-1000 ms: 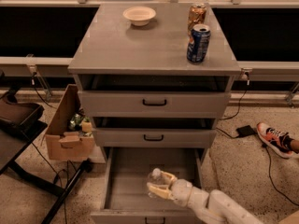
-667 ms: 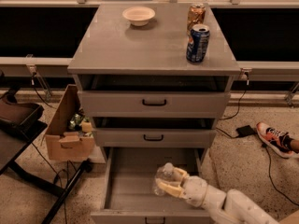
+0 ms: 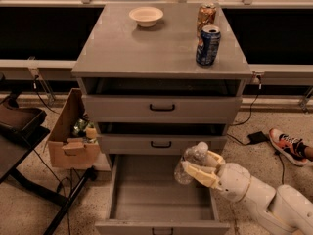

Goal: Pick water bottle from bottom drawer and place on counter

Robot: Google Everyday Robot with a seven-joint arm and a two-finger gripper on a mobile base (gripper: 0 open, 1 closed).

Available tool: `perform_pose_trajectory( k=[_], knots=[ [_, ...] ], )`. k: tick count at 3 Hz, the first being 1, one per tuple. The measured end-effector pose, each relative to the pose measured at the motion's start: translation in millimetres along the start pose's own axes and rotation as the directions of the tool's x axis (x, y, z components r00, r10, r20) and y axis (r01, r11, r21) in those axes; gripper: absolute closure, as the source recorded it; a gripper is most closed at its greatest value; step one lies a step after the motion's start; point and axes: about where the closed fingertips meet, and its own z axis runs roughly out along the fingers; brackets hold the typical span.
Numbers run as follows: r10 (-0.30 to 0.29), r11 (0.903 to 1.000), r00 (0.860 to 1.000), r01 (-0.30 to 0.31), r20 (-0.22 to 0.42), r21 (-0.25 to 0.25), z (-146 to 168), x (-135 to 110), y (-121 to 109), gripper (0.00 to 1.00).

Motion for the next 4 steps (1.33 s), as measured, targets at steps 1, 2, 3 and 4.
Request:
perform_pose_trajectory(
  k=[1,2,3,4],
  knots=[
    [-0.003,1.0000,1.000,0.003,-0.001,-0.003,1.2,-3.6,0.4,1.00],
    [-0.044,0.9985,0.999,0.044,-0.017,-0.034,15.7,-47.0,5.6,1.00],
    [-0.078,0.9967,0.997,0.078,-0.010,-0.022,50.2,-132.9,12.4,1.00],
    [-0.097,0.9952,0.995,0.097,-0.007,-0.011,98.9,-213.1,13.0,1.00]
  ],
)
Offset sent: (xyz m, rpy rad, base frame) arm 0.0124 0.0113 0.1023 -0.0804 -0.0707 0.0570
